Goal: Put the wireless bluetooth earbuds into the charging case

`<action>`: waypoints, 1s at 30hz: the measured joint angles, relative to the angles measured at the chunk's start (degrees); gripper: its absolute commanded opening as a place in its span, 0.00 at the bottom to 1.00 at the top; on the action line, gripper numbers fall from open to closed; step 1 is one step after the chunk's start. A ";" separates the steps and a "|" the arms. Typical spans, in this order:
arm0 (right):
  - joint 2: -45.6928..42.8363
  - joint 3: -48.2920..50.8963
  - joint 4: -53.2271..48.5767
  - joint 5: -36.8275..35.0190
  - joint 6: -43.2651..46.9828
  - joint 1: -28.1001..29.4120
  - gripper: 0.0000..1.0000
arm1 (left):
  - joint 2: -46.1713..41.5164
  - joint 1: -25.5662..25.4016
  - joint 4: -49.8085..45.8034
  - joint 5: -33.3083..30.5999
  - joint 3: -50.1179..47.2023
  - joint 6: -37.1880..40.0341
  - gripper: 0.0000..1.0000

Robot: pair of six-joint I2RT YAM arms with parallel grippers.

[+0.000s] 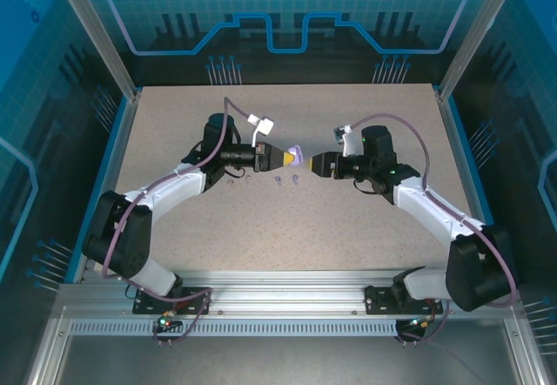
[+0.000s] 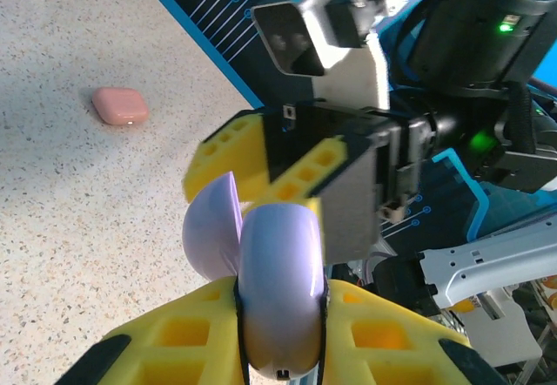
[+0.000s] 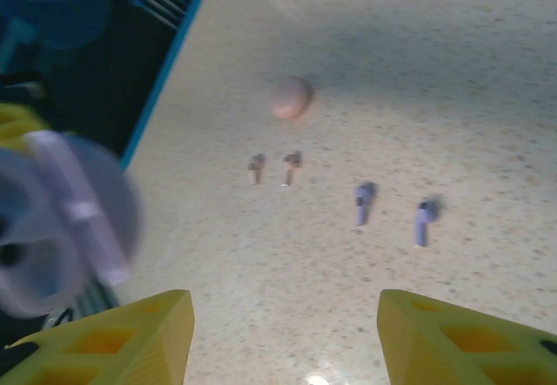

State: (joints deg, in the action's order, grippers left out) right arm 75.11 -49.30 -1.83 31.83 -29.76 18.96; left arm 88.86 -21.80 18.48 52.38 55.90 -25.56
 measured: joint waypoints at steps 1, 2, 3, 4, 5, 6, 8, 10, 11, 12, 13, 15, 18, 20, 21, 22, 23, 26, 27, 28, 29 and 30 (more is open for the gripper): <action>-0.37 0.00 0.48 0.72 0.00 0.00 0.51 | 0.00 0.00 0.26 0.00 -0.04 -0.02 0.00; -0.68 -0.02 0.92 1.55 -0.13 0.02 0.50 | 0.00 0.00 0.31 0.00 -0.04 -0.02 0.00; -0.76 -0.02 1.33 2.12 -0.24 0.11 0.49 | 0.00 0.00 0.31 0.00 -0.04 -0.02 0.00; -0.74 -0.02 1.51 2.51 -0.24 0.15 0.48 | 0.00 0.00 0.31 0.00 -0.04 -0.02 0.00; -0.68 -0.04 1.64 2.93 -0.22 0.20 0.48 | 0.00 0.00 0.31 0.00 -0.04 -0.02 0.00; -0.52 -0.11 1.75 3.19 -0.24 0.28 0.47 | 0.00 0.00 0.31 0.00 -0.07 -0.02 0.00; -0.04 -0.72 1.88 3.39 -0.28 0.66 0.46 | 0.00 0.00 0.31 0.00 -0.13 0.00 0.00; 0.42 -1.44 2.01 3.39 -0.28 1.22 0.46 | 0.00 0.00 0.28 0.00 -0.15 -0.02 0.00; 0.59 -1.70 2.14 3.41 -0.26 1.42 0.45 | 0.00 0.00 0.31 0.00 -0.15 0.00 0.00; 0.74 -1.90 2.40 3.37 -0.28 1.64 0.45 | 0.00 0.00 0.31 0.00 -0.15 0.00 0.00; 0.92 -2.08 2.54 3.39 -0.31 1.75 0.45 | 0.00 0.00 0.31 0.00 -0.15 -0.02 0.00; 1.44 -2.58 2.62 3.34 -0.37 1.90 0.44 | 0.00 0.00 0.31 0.00 -0.17 -0.02 0.00; 2.67 -3.41 2.82 3.30 -0.48 2.12 0.42 | 0.00 0.00 0.35 0.00 -0.20 -0.02 0.00; 3.61 -3.93 2.86 3.26 -0.48 2.14 0.41 | 0.00 0.00 0.35 0.00 -0.20 -0.02 0.00; 4.07 -4.09 2.86 3.26 -0.46 2.16 0.40 | 0.00 0.00 0.35 0.00 -0.20 -0.02 0.00; 4.39 -4.22 2.80 3.17 -0.48 2.27 0.40 | 0.00 0.00 0.37 0.00 -0.20 -0.02 0.00; 4.76 -4.31 2.75 3.15 -0.48 2.38 0.40 | 0.00 0.00 0.42 0.00 -0.20 -0.02 0.00; 5.14 -4.33 2.78 3.15 -0.44 2.54 0.38 | 0.00 0.00 0.66 0.00 -0.20 -0.02 0.00; 5.18 -4.33 2.78 3.13 -0.46 2.54 0.37 | 0.00 0.00 0.74 0.00 -0.20 -0.02 0.00; 5.22 -4.33 2.75 3.13 -0.44 2.54 0.35 | 0.00 0.00 0.81 0.00 -0.20 -0.02 0.00; 5.31 -4.33 2.80 3.13 -0.37 2.54 0.32 | 0.00 0.00 0.90 0.00 -0.20 -0.04 0.00; 5.42 -4.33 2.80 3.15 -0.50 2.54 0.31 | 0.00 0.00 0.92 0.00 -0.20 -0.04 0.00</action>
State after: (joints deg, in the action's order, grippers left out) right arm 80.53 -53.63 0.97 34.98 -30.26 21.50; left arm 88.86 -21.80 19.40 52.38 55.70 -25.61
